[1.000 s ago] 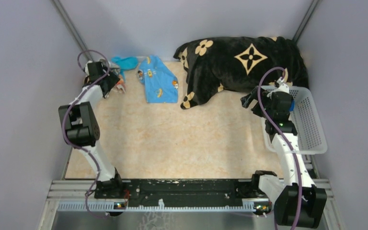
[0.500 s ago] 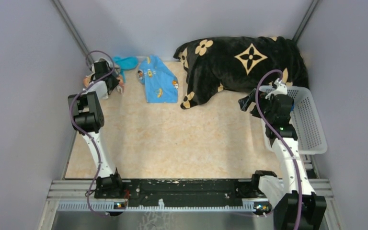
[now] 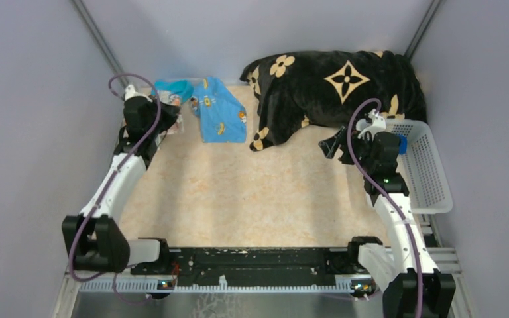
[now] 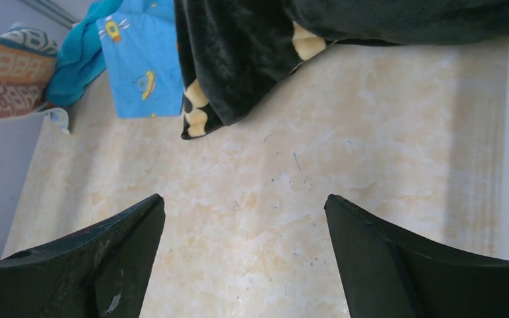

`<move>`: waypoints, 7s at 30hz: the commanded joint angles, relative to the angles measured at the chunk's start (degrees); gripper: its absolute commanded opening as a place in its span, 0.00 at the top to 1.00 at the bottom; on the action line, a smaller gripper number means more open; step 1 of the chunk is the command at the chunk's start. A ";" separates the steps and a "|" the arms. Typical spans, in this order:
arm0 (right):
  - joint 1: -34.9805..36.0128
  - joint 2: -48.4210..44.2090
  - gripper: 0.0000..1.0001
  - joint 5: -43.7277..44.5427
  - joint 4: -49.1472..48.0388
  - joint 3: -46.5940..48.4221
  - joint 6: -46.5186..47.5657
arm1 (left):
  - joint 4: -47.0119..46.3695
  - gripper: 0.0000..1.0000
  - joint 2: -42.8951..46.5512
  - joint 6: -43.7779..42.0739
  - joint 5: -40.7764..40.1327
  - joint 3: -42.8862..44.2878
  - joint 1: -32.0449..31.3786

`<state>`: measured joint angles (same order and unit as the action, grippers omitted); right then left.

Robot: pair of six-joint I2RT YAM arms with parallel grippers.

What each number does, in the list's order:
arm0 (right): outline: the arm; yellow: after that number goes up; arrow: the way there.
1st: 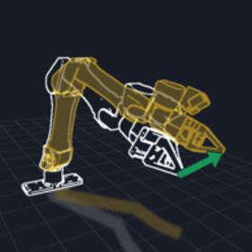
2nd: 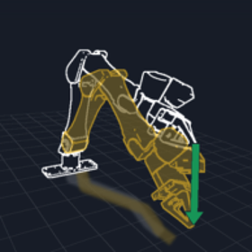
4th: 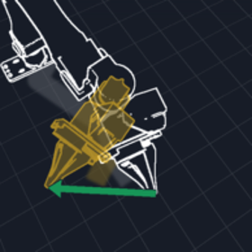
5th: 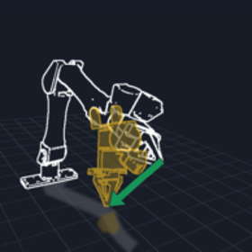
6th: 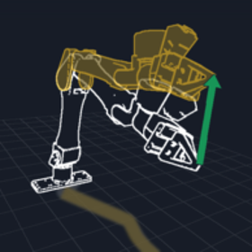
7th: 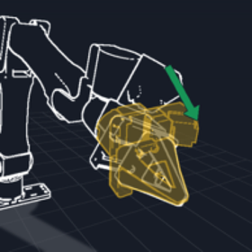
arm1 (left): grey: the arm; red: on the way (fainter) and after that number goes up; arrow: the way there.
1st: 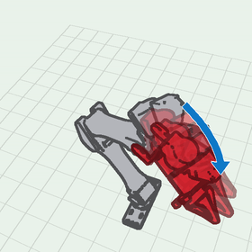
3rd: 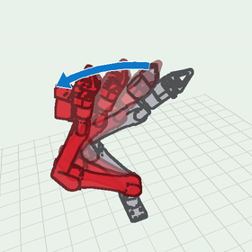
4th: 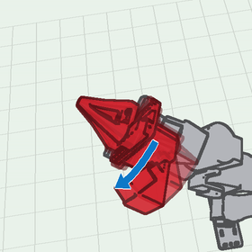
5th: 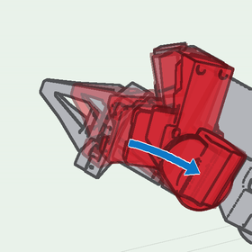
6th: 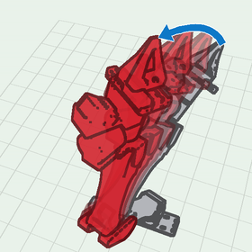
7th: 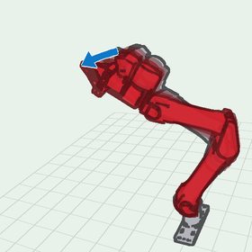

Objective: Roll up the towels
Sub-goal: Pick up the towel at the corner of the board, then place the towel at the center of the board, then flatten out the towel at the center of the board, then fold the towel at the center of the board.

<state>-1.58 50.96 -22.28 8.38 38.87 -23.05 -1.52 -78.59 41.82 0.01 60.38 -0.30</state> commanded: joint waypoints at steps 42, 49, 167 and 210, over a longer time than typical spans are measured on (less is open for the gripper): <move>22.89 4.55 0.12 5.14 4.92 3.64 8.34 | 17.70 0.93 18.50 -15.79 -9.13 11.22 -32.40; 30.25 10.73 0.15 11.60 6.78 1.63 7.79 | 24.61 0.93 26.33 -12.95 -22.37 -5.42 -32.23; 17.94 -2.92 1.00 23.27 37.12 -1.29 -15.31 | 35.72 0.85 22.25 -3.77 4.25 -21.35 -15.79; 7.90 38.49 0.35 11.18 20.85 27.19 27.47 | 38.44 0.37 -24.04 -33.07 -2.46 14.52 -9.16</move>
<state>8.80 83.88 -9.87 32.14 61.39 -6.85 32.71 -99.20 19.11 -3.38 69.60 -9.89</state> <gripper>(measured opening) 0.648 0.624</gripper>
